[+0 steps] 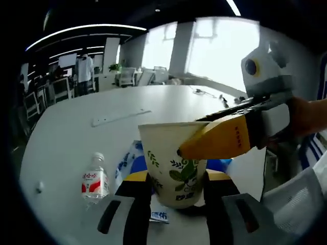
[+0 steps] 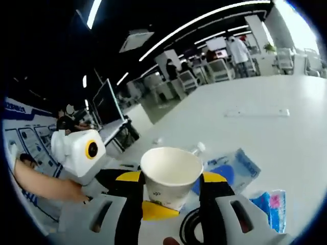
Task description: Arrange the tabletop items into an orderly group along one side of the table until the central work area is clear of visible clutter.
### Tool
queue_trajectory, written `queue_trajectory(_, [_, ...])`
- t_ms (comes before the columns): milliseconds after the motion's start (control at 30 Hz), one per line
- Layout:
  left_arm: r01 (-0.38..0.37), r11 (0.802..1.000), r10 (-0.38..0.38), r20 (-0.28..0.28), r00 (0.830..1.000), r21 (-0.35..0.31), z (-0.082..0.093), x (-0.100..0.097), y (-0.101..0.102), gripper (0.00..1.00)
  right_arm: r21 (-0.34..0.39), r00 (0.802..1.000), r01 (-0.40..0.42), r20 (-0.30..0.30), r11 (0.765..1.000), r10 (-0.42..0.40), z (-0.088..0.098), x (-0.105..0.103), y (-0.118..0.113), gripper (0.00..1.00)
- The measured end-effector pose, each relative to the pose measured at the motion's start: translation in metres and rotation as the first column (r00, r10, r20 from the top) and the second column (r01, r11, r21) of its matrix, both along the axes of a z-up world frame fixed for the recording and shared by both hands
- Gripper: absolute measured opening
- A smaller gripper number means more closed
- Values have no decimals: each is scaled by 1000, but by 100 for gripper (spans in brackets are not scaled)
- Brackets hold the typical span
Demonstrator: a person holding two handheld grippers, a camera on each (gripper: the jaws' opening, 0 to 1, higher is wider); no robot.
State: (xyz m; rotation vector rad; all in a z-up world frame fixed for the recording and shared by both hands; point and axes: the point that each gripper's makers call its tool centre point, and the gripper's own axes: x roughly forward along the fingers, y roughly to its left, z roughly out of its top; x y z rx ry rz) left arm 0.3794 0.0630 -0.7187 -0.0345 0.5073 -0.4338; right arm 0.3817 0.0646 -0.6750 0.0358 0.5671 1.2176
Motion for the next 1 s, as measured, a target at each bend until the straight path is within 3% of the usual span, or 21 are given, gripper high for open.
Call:
queue_trajectory(33, [8, 1000, -8, 7, 1000, 12, 2, -1, -1, 36, -4, 1000, -8, 30, 1000, 8, 3, -2, -2, 40])
queue_trajectory(200, [41, 999, -41, 41, 998, 4, 8, -5, -12, 36, 11, 1000, 18, 25, 1000, -18, 7, -5, -13, 39])
queue_trajectory(467, [114, 993, -116, 74, 991, 26, 15, -8, -26, 36, 8, 996, 58, 66, 998, -59, 14, -9, -27, 39])
queue_trajectory(767, [169, 984, -173, 88, 981, 52, 23, -7, -37, 36, -2, 988, 47, 146, 999, -46, 24, -9, -37, 38])
queue_trajectory(867, [189, 980, -194, 87, 977, 71, 24, -2, -41, 35, -19, 976, 13, 218, 1000, -9, 27, -7, -39, 38])
queue_trajectory(1000, [197, 976, -205, 86, 975, 93, 22, 5, -45, 35, -27, 967, -12, 253, 1000, 19, 25, 0, -44, 38])
